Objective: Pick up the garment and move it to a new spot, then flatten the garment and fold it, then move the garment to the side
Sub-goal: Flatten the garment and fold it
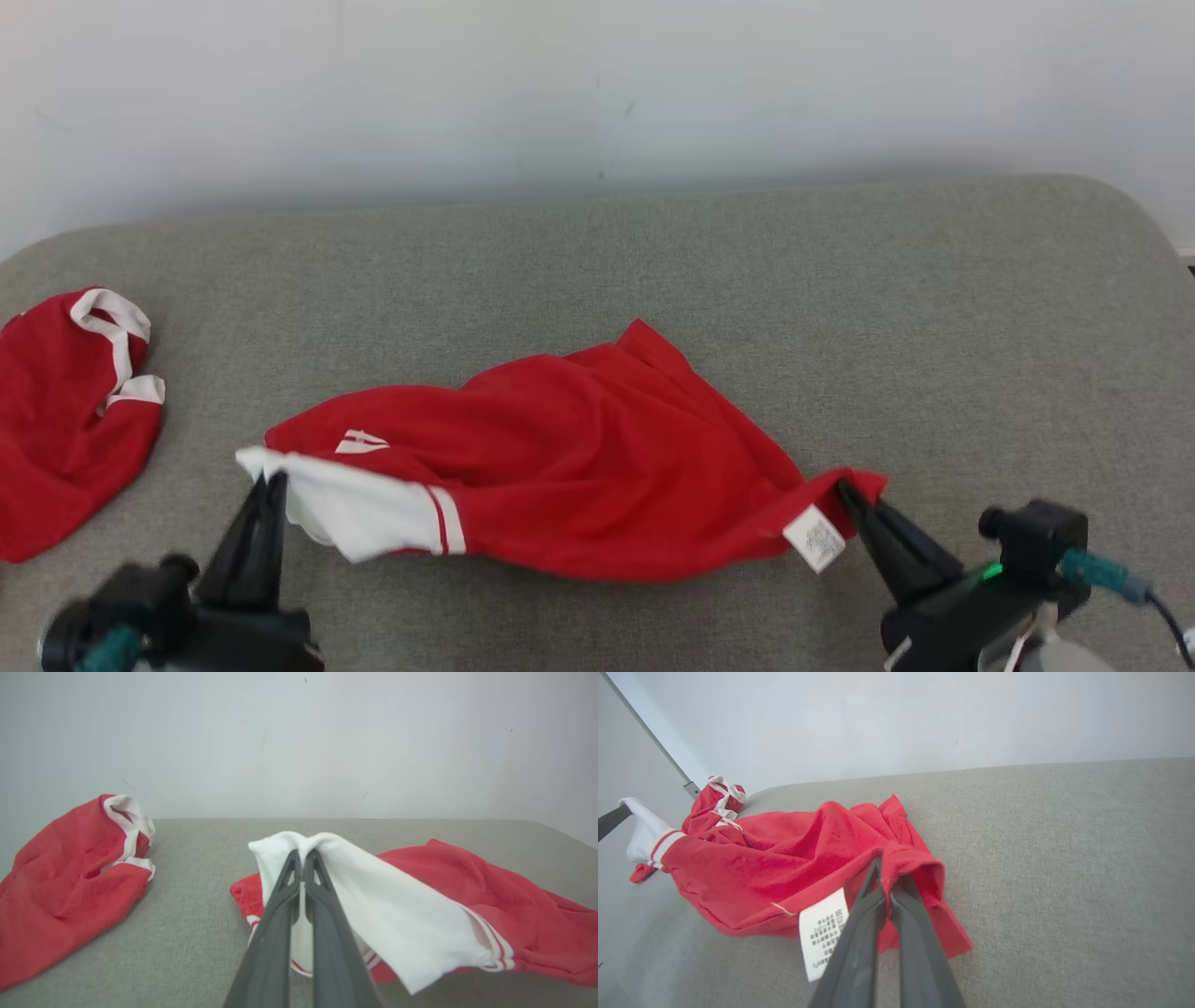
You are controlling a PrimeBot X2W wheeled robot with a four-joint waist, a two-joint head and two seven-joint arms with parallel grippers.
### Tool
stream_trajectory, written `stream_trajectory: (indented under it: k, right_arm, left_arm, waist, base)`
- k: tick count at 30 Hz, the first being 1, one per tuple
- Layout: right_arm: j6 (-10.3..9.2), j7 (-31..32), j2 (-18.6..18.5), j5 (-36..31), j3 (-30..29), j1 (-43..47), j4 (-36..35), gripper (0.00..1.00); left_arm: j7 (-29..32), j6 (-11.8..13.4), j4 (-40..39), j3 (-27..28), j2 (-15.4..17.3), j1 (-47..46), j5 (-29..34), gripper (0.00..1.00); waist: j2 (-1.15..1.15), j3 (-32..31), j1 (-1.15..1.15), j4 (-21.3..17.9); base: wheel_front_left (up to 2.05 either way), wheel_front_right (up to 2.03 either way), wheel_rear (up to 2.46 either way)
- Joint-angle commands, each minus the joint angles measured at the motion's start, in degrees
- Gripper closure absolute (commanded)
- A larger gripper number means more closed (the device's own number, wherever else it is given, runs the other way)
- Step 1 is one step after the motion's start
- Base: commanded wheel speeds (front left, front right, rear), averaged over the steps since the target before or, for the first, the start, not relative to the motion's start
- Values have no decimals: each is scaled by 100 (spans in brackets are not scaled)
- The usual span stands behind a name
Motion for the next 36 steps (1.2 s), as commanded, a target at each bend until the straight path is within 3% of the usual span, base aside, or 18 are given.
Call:
stream_trajectory:
  k: [1,9,15,25,36]
  right_arm:
    - [-13,63,-35,154,-8,-171,-59,100]
    - [-13,790,-145,1057,-162,-2528,29,100]
    - [-13,1231,195,1598,-504,-4856,908,100]
    - [-13,1329,753,1439,-694,-7948,2403,100]
    - [-13,1047,818,1064,-574,-9379,3467,100]
  left_arm:
    - [58,10,-71,-72,143,-302,20,100]
    - [970,11,-131,-1041,1347,-3281,-509,100]
    - [1475,11,621,-1627,1743,-5891,-1037,100]
    - [1519,11,1874,-2242,1612,-9115,-1217,100]
    - [1387,11,2653,-2988,1388,-10895,-1427,100]
  waist:
    - [0,93,0,-18]
    - [0,981,0,-121]
    - [0,1842,0,-155]
    - [0,2679,0,-271]
    - [0,2961,0,-404]
  base:
    - [0,0,0]
    - [0,0,0]
    - [0,0,0]
    - [0,0,0]
    - [0,0,0]
